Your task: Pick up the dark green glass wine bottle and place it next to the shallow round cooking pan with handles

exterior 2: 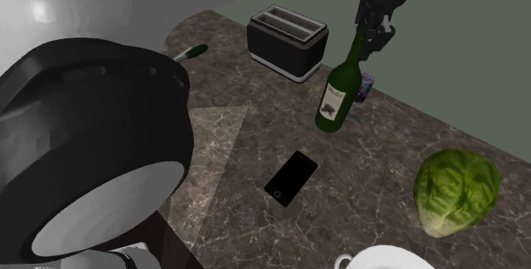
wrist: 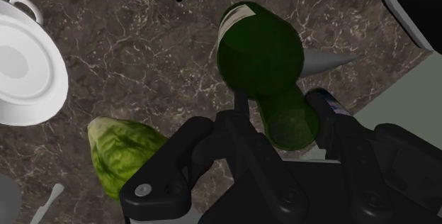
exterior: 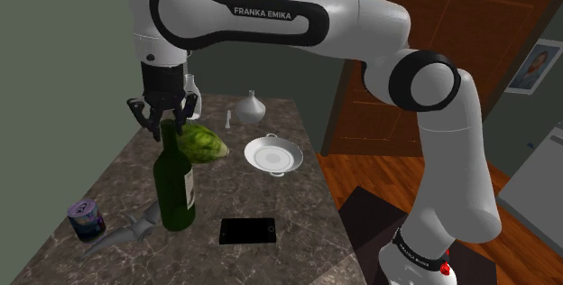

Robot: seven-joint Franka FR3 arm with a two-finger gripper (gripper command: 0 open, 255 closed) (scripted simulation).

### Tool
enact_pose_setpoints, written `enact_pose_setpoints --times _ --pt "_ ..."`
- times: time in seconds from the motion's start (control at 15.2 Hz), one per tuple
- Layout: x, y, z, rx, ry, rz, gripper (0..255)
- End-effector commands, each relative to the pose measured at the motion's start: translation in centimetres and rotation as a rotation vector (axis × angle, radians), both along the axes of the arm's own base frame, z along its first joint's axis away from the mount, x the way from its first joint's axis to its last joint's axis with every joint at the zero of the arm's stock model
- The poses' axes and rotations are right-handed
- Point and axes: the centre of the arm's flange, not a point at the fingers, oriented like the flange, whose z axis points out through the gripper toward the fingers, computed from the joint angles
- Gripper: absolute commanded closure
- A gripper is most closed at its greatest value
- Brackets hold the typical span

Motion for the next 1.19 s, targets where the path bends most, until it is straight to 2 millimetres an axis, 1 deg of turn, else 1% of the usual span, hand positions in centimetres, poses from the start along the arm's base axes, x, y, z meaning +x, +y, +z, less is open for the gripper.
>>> enact_pose_setpoints --times 0.0,0.26,0.33,1.12 --pt "0.0 0.0 1.1 0.0 0.0 0.0 255" --pt "0.0 0.0 3.2 0.0 0.0 0.0 255" --pt "0.0 0.0 3.3 0.0 0.0 0.0 255" --pt "-0.7 -15.8 3.3 0.0 0.0 0.0 255"
